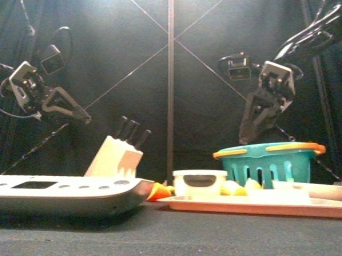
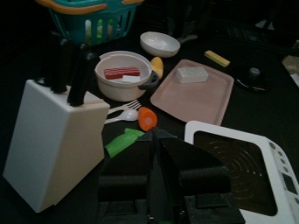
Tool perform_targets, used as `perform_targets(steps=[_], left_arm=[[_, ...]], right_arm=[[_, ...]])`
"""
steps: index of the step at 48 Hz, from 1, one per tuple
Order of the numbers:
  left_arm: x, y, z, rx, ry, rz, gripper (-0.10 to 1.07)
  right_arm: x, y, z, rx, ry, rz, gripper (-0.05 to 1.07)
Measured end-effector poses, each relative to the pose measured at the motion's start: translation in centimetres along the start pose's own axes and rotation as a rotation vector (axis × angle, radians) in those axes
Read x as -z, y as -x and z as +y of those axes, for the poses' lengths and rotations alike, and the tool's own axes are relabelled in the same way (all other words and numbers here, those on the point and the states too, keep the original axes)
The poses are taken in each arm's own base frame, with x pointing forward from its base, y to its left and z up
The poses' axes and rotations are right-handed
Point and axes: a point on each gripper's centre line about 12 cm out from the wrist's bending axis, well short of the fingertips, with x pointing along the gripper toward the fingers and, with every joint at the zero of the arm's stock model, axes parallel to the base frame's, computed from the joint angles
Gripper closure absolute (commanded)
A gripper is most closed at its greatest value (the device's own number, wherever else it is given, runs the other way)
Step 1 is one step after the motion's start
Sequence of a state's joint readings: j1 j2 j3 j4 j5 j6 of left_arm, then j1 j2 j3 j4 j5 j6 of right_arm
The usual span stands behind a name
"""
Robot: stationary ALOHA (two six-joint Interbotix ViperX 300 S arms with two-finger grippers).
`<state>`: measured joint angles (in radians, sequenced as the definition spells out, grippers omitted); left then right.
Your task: Grab corn bottom
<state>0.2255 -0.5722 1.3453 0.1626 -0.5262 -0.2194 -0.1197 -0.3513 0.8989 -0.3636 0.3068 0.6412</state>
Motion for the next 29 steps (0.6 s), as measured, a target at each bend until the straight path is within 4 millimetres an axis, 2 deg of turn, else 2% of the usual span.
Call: perform_targets(steps=[16, 29], left_arm=[[0.3, 0.1, -0.3, 0.014, -0.009, 0.008, 0.29], [0.4, 0.1, -0.3, 0.013, -0.009, 0.014, 0.29]], right_arm=[[1.7, -3.4, -2.1, 0.079, 0.050, 0.100, 0.29], [1.5, -5.4, -1.9, 0.070, 0.171, 0.102, 0.29]])
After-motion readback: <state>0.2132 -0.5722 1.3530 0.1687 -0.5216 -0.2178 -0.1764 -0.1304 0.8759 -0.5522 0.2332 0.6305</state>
